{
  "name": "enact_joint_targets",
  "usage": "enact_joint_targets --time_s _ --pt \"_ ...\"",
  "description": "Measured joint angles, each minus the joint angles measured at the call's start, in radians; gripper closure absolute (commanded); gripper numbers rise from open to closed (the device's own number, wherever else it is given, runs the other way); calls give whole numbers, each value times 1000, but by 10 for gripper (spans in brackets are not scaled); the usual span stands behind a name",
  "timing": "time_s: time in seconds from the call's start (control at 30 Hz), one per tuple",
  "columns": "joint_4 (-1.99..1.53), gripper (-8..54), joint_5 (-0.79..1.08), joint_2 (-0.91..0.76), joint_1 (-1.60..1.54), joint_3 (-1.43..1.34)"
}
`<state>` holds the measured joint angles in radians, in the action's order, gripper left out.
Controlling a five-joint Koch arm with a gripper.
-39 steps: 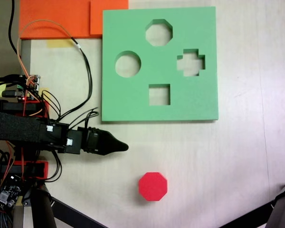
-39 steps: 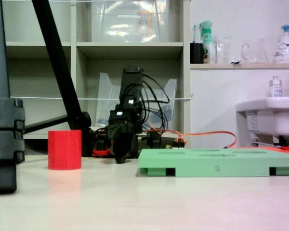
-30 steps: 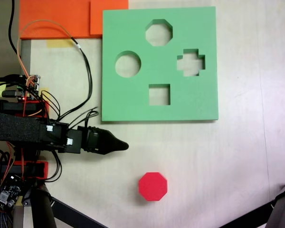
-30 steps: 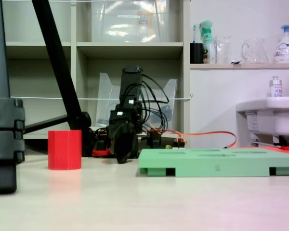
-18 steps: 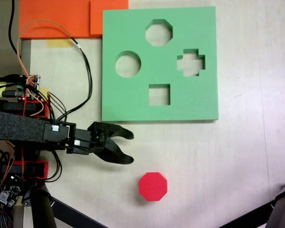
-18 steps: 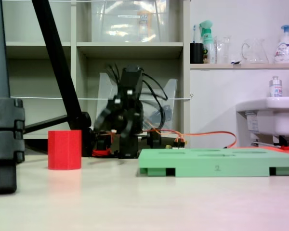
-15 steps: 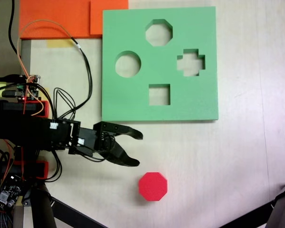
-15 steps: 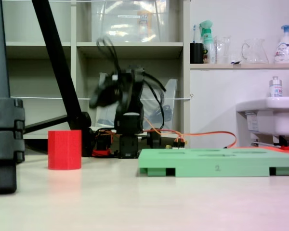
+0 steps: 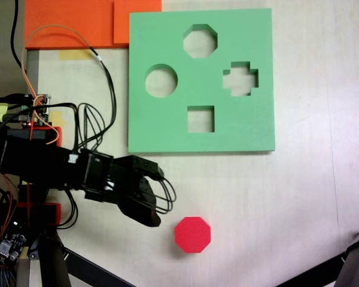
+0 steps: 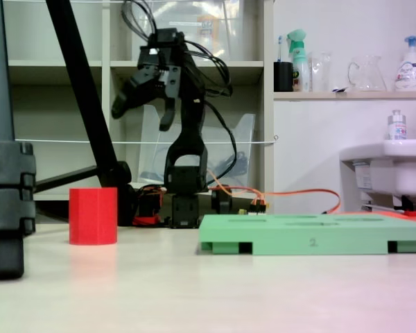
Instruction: Put the octagonal pillar block into the corresponding hole
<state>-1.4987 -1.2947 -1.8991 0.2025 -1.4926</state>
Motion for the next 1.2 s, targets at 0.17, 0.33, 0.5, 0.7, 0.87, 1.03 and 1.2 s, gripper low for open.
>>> enact_joint_targets --time_s 0.17,0.33,0.5,0.7,0.87,1.03,1.2 --pt "5 -69 34 181 69 0" --pt "44 -69 35 324 98 0" --pt "140 -69 35 437 109 3" --pt "155 -68 37 572 138 141" --pt "156 -68 52 617 172 144" --pt "156 -67 52 627 192 144" --pt "156 -64 64 710 196 163"
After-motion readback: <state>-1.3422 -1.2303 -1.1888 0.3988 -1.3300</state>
